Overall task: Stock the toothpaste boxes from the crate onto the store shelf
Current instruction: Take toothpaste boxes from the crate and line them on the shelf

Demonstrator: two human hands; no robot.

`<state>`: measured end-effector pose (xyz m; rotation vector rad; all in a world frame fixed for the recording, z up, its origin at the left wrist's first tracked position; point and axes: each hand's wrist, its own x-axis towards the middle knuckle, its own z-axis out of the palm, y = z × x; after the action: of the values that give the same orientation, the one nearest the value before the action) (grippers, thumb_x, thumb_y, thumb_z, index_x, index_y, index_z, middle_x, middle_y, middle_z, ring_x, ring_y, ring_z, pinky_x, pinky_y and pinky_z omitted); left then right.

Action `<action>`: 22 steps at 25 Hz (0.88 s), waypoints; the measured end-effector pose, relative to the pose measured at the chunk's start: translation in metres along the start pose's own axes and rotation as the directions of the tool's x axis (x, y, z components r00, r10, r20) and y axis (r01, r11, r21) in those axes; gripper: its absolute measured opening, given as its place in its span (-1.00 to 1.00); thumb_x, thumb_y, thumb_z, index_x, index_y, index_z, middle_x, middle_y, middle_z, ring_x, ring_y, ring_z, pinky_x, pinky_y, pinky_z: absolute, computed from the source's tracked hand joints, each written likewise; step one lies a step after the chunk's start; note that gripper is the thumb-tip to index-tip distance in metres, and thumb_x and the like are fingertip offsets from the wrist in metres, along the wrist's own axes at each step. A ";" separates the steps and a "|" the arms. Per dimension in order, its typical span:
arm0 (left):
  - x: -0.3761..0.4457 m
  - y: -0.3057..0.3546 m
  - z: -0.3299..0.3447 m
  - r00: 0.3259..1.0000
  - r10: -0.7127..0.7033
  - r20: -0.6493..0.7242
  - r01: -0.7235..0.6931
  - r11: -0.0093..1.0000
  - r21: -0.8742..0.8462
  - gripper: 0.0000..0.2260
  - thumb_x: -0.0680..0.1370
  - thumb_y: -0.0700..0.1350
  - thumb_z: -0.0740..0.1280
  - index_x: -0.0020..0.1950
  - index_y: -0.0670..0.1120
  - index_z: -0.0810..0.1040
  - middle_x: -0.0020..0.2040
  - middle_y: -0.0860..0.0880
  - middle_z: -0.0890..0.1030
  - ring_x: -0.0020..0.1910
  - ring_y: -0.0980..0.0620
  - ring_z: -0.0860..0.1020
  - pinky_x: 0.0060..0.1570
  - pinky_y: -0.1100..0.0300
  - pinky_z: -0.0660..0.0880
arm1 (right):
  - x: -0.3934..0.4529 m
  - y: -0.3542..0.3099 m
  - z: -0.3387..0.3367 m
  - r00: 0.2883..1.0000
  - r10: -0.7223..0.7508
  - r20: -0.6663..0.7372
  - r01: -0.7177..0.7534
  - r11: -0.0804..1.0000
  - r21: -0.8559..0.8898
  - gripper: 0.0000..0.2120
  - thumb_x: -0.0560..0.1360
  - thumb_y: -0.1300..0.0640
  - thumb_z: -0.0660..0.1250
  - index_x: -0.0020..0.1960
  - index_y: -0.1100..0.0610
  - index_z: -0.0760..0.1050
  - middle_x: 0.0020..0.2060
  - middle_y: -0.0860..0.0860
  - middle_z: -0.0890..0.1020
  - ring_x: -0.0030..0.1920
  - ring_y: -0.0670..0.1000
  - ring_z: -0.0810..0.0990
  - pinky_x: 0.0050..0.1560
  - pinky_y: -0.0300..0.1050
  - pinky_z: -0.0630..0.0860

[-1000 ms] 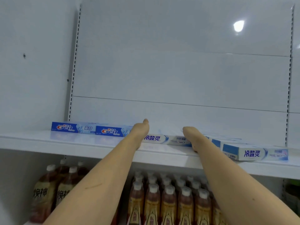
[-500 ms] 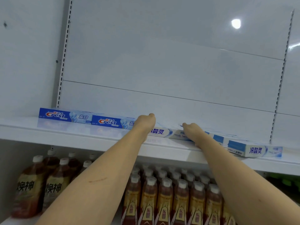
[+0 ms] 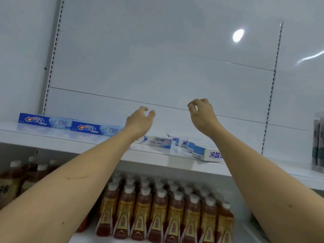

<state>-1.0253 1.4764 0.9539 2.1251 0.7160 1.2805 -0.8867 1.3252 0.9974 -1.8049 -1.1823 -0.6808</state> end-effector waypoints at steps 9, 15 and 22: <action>-0.055 0.107 0.089 0.713 -0.076 0.697 -0.210 0.925 0.317 -0.16 0.44 0.43 0.23 0.60 0.05 0.11 0.59 0.10 0.13 0.55 0.05 0.14 0.53 0.01 0.04 | -0.016 0.136 -0.112 0.749 0.266 0.607 -0.209 0.964 -0.164 -0.17 0.35 -0.51 0.23 0.48 -0.10 0.27 0.53 0.00 0.19 0.47 0.15 0.27 0.45 0.25 0.22; -0.050 0.106 0.109 0.710 -0.143 0.690 -0.303 0.822 0.482 -0.29 0.53 0.36 0.18 0.60 0.10 0.10 0.59 0.15 0.13 0.56 0.10 0.11 0.47 0.17 -0.01 | -0.022 0.186 -0.101 0.565 0.270 0.780 -0.207 0.961 -0.184 -0.03 0.36 -0.24 0.47 0.59 -0.06 0.04 0.57 -0.02 0.11 0.53 0.07 0.17 0.49 0.00 0.16; 0.002 0.070 0.147 0.797 -0.174 0.578 -0.276 0.746 0.606 -0.39 0.54 0.35 0.17 0.56 0.26 0.13 0.60 -0.02 0.13 0.55 -0.09 0.15 0.47 -0.02 0.07 | 0.006 0.219 -0.032 0.712 0.357 0.605 -0.214 0.931 -0.297 -0.23 0.34 -0.35 0.43 0.29 0.18 0.37 0.23 0.09 0.49 0.21 0.12 0.50 0.23 -0.02 0.43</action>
<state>-0.8812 1.4012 0.9459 2.9309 0.9017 0.2499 -0.6836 1.2578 0.9394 -2.4530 -1.2389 0.0472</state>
